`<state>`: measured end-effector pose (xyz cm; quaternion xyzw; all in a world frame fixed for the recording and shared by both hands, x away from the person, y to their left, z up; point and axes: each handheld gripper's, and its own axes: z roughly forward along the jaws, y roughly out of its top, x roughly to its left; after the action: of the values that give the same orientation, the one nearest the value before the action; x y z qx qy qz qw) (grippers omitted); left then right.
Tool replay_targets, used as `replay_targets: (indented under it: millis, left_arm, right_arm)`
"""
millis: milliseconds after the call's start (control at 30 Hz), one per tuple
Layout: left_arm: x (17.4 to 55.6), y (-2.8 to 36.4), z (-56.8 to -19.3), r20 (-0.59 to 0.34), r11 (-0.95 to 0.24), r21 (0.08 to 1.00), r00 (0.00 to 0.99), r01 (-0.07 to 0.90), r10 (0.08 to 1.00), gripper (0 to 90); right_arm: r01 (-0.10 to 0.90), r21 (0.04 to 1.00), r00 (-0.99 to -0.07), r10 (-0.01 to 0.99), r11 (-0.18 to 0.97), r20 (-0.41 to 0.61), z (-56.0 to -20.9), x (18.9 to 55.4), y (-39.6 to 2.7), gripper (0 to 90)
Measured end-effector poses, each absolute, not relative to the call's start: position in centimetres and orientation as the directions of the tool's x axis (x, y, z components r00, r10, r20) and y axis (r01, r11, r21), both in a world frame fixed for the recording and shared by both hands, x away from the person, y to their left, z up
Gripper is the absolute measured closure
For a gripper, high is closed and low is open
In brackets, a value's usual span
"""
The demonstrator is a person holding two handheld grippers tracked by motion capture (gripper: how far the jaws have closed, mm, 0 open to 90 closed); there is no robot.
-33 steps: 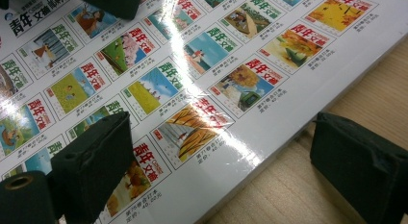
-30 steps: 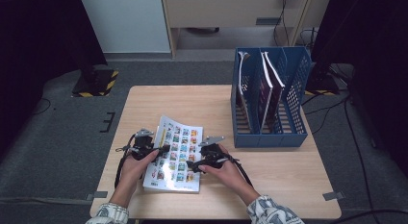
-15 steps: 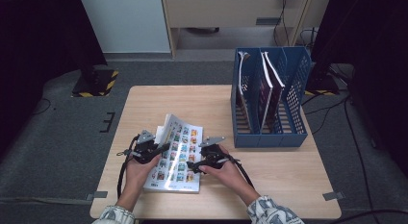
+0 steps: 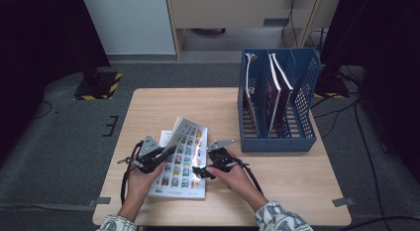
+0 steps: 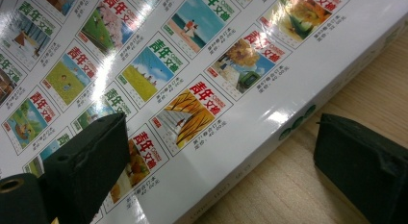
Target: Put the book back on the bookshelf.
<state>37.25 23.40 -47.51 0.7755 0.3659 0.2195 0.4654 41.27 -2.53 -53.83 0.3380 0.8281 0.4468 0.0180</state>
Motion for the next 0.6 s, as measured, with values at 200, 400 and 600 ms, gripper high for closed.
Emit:
replay_targets:
  millis: [200, 400, 600]
  left_arm:
    - [36.85, 23.49, -47.01, -0.003, -0.283, 0.897, 0.646, 0.34, 0.764, 82.4]
    - [36.84, 23.51, -46.92, -0.012, -0.275, 0.902, 0.657, 0.332, 0.754, 82.4]
    - [37.29, 23.97, -47.32, -0.054, -0.246, 0.901, 0.655, 0.358, 0.754, 82.3]
  right_arm:
    - [0.54, 0.756, -0.781, 0.556, 0.37, 0.286, -53.61, 41.09, -2.51, 6.1]
    - [0.55, 0.743, -0.789, 0.527, 0.38, 0.315, -53.71, 40.83, -2.11, 5.9]
    - [0.556, 0.741, -0.787, 0.524, 0.376, 0.325, -53.84, 40.88, -2.02, 5.7]
